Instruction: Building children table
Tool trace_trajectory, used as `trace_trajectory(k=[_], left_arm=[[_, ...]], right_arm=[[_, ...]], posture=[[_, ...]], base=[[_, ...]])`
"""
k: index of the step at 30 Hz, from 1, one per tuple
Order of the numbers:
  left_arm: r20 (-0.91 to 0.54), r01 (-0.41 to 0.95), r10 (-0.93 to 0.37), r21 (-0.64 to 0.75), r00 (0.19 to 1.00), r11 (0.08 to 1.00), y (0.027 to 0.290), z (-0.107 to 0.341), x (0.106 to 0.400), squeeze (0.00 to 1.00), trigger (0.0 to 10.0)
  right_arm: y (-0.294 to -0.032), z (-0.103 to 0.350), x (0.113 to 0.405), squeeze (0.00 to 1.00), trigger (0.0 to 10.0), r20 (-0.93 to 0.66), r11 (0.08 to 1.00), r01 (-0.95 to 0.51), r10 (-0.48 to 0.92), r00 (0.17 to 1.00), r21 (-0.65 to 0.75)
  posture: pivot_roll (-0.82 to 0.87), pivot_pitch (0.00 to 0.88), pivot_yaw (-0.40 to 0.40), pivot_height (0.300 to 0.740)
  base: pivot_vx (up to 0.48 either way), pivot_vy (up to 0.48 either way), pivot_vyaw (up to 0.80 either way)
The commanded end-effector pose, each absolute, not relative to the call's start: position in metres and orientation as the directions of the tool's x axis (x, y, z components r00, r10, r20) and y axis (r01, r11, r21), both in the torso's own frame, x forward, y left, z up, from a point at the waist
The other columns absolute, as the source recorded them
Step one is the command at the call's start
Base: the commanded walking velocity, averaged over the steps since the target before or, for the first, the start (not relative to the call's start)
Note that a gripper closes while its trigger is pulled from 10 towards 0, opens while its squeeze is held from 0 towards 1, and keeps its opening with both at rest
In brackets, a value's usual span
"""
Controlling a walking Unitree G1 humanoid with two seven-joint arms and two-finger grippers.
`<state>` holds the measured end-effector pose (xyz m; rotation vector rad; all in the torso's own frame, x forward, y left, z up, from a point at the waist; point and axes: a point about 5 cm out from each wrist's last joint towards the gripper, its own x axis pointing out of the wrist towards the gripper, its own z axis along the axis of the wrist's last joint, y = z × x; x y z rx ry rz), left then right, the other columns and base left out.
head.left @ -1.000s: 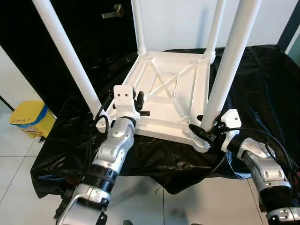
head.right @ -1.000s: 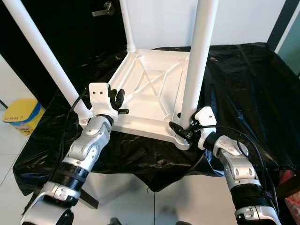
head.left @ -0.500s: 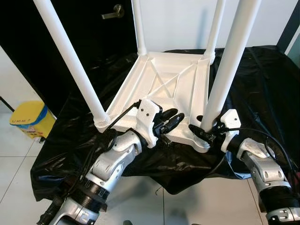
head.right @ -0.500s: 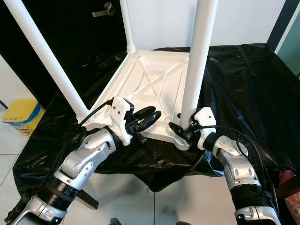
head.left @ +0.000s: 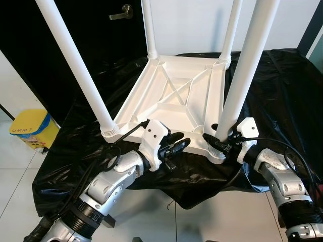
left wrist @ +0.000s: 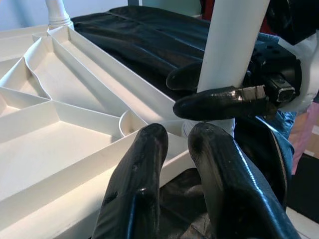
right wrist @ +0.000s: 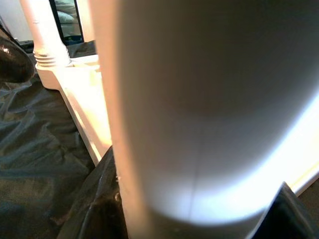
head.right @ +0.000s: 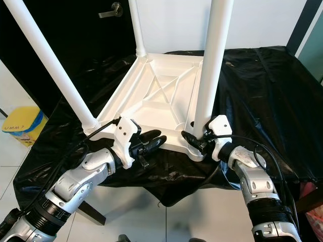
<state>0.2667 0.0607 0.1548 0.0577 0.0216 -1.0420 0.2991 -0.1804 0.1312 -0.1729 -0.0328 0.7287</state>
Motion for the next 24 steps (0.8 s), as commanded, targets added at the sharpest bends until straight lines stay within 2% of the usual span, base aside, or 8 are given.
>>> trace_trajectory(k=[1, 3, 4, 5, 6, 8, 24], left_arm=[[-0.075, 0.989, -0.986, 0.019, 0.149, 0.148, 0.0559, 0.1524, 0.2466, 0.00, 10.0], [-0.083, 0.989, -0.986, 0.014, 0.145, 0.145, 0.0572, 0.1516, 0.2453, 0.00, 10.0], [-0.093, 0.989, -0.984, 0.018, 0.149, 0.148, 0.0577, 0.1506, 0.2444, 0.00, 10.0], [-0.093, 0.989, -0.984, 0.018, 0.149, 0.148, 0.0577, 0.1506, 0.2444, 0.00, 10.0], [-0.098, 0.988, -0.983, 0.017, 0.152, 0.151, 0.0579, 0.1506, 0.2437, 0.00, 10.0], [-0.100, 0.987, -0.981, 0.016, 0.164, 0.163, 0.0578, 0.1513, 0.2440, 0.00, 10.0], [-0.098, 0.984, -0.979, 0.013, 0.181, 0.180, 0.0569, 0.1524, 0.2463, 0.00, 10.0]], right_arm=[[-0.1754, 0.1159, 0.2940, 0.00, 10.0, -0.086, 0.721, -0.680, 0.675, 0.732, -0.131], [-0.1751, 0.1158, 0.2938, 0.00, 9.7, -0.084, 0.722, -0.680, 0.675, 0.733, -0.130], [-0.1754, 0.1151, 0.2937, 0.00, 3.9, -0.081, 0.731, -0.671, 0.667, 0.741, -0.122], [-0.1754, 0.1151, 0.2937, 0.00, 3.9, -0.081, 0.731, -0.671, 0.667, 0.741, -0.122], [-0.1762, 0.1149, 0.2940, 0.00, 0.0, -0.075, 0.747, -0.654, 0.650, 0.756, -0.121], [-0.1776, 0.1148, 0.2944, 0.00, 0.0, -0.056, 0.780, -0.616, 0.614, 0.787, -0.113], [-0.1762, 0.1127, 0.2939, 0.00, 0.0, -0.047, 0.812, -0.573, 0.572, 0.819, -0.108]], posture=[[-0.18, 0.025, 0.059, 0.740], [-0.18, 0.026, 0.062, 0.740], [-0.18, 0.028, 0.065, 0.740], [-0.18, 0.028, 0.065, 0.740], [-0.18, 0.029, 0.065, 0.740], [-0.18, 0.030, 0.064, 0.740], [-0.18, 0.032, 0.066, 0.740]], base=[[0.000, 0.000, 0.00], [0.000, 0.000, 0.00], [0.000, 0.000, 0.00], [0.000, 0.000, 0.00], [0.000, 0.000, 0.00], [0.000, 0.000, 0.00], [0.000, 0.000, 0.00]])
